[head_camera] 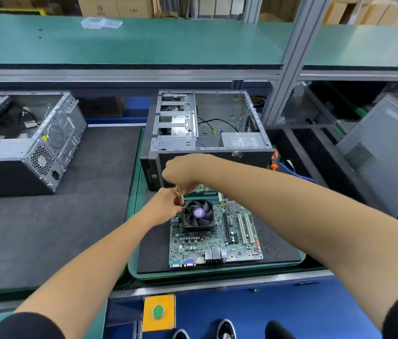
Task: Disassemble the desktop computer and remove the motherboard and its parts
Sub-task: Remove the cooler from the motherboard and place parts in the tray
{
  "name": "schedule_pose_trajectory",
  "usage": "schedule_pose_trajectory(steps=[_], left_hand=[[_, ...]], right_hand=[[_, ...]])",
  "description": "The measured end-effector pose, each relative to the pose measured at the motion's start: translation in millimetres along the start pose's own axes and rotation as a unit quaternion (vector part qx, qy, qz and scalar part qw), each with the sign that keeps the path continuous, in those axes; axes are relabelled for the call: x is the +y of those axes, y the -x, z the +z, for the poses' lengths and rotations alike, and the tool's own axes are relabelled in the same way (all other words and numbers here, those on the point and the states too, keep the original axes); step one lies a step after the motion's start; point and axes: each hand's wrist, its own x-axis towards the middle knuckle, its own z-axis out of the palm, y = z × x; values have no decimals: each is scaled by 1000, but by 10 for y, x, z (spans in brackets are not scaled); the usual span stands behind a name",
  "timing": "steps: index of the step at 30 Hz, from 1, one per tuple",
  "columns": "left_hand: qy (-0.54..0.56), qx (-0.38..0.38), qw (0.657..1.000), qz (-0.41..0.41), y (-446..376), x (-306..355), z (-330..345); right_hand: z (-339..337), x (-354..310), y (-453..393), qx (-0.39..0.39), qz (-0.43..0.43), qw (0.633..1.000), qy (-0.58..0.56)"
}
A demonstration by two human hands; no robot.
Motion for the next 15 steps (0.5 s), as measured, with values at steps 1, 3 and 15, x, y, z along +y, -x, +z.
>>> schedule_pose_trajectory(steps=[1,3,15], left_hand=[[-4,6,1000,2,-1,2,4],[-12,5,1000,6,-1,16,4],[-3,-13,1000,-20,-73,56,-46]], right_hand=[[-5,-15,7,-1,-9,1000,26],[-8,-39,12,-2,-26,998,58],[-9,7,-6,-53,197,945,-255]])
